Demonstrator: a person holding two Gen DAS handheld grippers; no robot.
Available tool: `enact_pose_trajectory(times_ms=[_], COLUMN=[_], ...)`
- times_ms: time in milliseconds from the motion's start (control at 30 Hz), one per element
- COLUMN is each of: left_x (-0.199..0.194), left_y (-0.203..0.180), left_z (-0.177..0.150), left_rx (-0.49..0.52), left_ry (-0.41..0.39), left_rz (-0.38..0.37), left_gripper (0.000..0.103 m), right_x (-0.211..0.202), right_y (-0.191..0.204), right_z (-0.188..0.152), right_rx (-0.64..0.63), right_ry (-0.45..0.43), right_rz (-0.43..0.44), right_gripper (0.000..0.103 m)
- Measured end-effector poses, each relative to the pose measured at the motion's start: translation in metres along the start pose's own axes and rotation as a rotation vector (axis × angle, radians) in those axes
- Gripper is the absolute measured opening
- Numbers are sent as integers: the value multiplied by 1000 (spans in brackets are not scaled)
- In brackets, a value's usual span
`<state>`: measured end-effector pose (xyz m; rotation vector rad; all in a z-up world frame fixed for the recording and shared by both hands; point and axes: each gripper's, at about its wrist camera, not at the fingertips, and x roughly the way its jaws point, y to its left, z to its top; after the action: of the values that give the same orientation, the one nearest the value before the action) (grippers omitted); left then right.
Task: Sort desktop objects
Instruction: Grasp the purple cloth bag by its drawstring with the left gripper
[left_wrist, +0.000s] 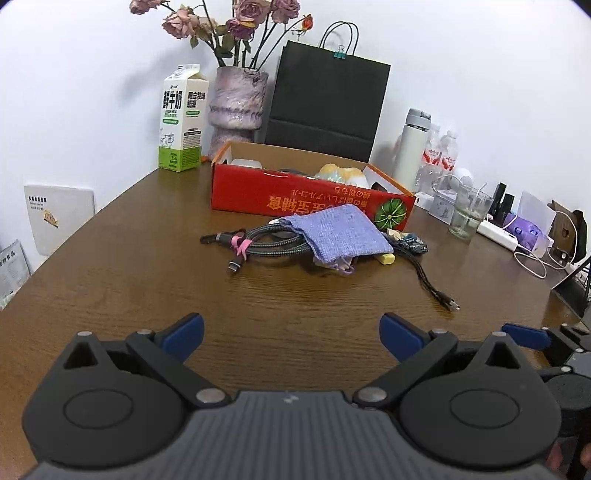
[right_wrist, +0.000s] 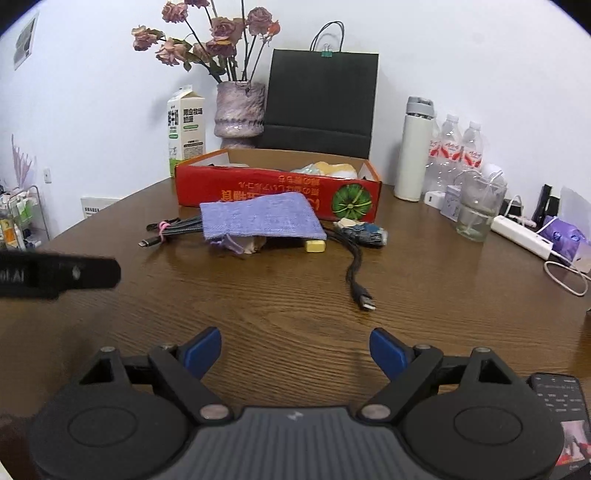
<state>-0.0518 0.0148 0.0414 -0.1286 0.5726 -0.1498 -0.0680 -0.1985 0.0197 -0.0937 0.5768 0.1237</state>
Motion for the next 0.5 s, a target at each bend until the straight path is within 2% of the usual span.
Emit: enact_pose_trajectory(times_ms=[233, 400, 500], left_x=[21, 55, 88], left_y=[-2, -4, -7], left_z=[11, 49, 73], left_rx=[-18, -3, -11], left_ry=[5, -42, -11], left_rz=[-25, -29, -71], left_gripper=[103, 103, 103], right_x=[8, 25, 36], right_y=[-14, -22, -27], right_z=[4, 13, 24], right_rx=[37, 49, 70], right_ry=[-20, -22, -37], right_rz=[-45, -82, -87], right_gripper=[87, 87, 86])
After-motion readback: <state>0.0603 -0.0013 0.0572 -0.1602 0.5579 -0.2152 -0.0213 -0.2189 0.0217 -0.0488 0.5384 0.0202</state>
